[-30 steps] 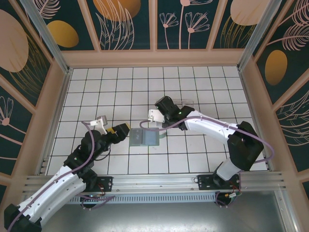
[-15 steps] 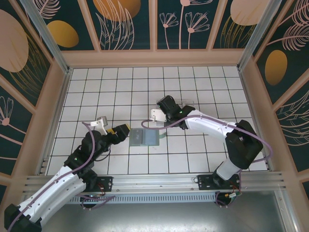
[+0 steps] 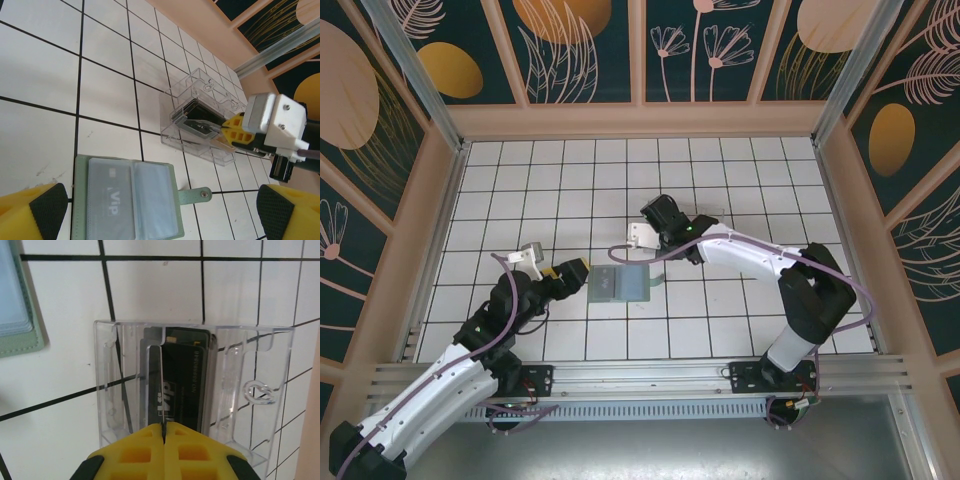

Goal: Take the credit cards out of the card holder

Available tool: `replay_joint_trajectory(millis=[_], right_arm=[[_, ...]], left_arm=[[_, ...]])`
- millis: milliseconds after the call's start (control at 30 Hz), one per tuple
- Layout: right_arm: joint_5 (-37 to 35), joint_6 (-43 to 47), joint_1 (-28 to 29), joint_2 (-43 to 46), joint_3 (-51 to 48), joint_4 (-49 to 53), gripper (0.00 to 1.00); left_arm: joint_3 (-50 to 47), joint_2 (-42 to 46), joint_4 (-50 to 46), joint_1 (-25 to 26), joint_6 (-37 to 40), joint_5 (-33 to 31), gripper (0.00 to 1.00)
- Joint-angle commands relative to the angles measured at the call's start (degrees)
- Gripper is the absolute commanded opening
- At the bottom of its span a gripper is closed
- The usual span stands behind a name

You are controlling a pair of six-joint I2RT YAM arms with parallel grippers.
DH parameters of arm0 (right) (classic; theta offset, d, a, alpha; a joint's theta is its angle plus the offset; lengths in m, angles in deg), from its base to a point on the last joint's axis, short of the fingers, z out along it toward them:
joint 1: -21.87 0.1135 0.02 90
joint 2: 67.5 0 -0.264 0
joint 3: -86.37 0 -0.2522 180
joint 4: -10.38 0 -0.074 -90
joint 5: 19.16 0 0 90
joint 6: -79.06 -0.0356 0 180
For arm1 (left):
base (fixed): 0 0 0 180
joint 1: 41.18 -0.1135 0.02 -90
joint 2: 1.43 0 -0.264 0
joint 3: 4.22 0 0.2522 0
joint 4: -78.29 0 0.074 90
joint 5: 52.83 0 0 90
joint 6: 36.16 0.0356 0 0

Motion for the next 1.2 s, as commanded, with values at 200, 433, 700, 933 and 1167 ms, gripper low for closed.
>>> replay_joint_trajectory(millis=[200, 433, 700, 933, 1167], right_arm=[[0.9, -3.0, -0.8, -1.1, 2.7, 0.5, 0.00], [1.9, -4.8, -2.0, -1.9, 1.6, -0.3, 0.00], [1.4, -5.3, -2.8, -2.1, 0.0, -2.2, 0.00], [-1.9, -5.4, -3.3, -3.2, 0.2, -5.3, 0.35], [-5.1, -6.9, -4.3, -4.3, 1.5, -8.3, 0.37]], left_arm=[[-1.2, 0.5, 0.5, 0.1, -0.1, -0.7, 0.99], [-1.3, 0.6, 0.3, 0.1, 0.2, -0.8, 0.99], [-1.3, 0.6, 0.4, 0.1, 0.4, -0.8, 0.98], [-1.3, 0.6, 0.3, 0.1, 0.5, -0.9, 0.99], [-1.3, 0.5, 0.2, 0.1, 0.5, -0.9, 0.99]])
